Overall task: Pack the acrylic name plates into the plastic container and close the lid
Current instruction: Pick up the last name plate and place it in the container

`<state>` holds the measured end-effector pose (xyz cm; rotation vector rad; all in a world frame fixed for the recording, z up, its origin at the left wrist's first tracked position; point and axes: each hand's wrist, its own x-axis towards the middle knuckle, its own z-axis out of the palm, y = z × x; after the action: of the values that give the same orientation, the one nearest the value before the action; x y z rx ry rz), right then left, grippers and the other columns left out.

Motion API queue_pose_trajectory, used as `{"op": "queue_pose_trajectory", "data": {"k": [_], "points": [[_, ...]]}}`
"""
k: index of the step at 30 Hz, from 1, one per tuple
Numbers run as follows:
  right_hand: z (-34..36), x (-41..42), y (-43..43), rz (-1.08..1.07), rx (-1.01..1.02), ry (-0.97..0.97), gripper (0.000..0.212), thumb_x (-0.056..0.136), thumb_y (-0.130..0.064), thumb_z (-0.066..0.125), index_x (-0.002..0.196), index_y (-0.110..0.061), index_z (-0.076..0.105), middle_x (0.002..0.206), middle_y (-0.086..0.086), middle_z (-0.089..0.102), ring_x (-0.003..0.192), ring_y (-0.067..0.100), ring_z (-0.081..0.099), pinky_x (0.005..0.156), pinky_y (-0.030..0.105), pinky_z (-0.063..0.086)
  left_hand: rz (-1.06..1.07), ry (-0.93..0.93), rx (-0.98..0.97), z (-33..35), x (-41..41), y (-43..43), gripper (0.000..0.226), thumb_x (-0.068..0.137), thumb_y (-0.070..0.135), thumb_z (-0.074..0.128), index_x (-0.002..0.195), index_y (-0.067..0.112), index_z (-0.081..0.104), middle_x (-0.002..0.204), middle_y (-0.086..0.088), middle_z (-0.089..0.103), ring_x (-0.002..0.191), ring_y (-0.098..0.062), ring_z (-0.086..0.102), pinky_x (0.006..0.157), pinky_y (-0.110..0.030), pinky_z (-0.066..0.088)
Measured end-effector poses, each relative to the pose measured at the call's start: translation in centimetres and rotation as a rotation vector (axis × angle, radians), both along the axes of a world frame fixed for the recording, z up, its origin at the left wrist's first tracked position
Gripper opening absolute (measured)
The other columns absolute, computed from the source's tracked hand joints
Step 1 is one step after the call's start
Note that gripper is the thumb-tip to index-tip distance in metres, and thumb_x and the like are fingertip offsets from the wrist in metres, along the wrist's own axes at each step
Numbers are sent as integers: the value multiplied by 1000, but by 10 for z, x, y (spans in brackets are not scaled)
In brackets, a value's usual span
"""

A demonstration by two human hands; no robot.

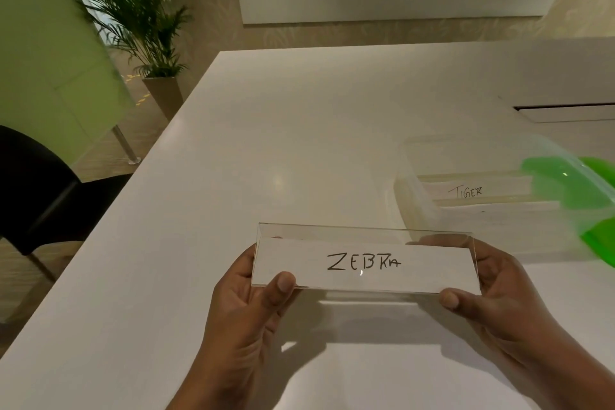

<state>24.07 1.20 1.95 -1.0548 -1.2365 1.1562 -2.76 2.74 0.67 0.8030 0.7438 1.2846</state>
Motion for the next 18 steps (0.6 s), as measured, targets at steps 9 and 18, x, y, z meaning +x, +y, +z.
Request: {"op": "queue_pose_trajectory", "data": {"k": [9,18], "points": [[6,-1,1,30,27,-49,57,45,-22,82,102,-20,72,98,9,75,85,19,73,68,19,55,-7,11,38,1,-1,0,72,51,35,96,115,14,70,104,-21,75,89,-32,74,68,-31,60],[12,10,5,152,23,-114,62,49,-27,87,107,-13,72,109,10,72,99,23,69,78,23,54,20,50,34,5,-3,1,78,48,39,97,116,16,68,100,-22,75,83,-34,75,65,-33,60]]}}
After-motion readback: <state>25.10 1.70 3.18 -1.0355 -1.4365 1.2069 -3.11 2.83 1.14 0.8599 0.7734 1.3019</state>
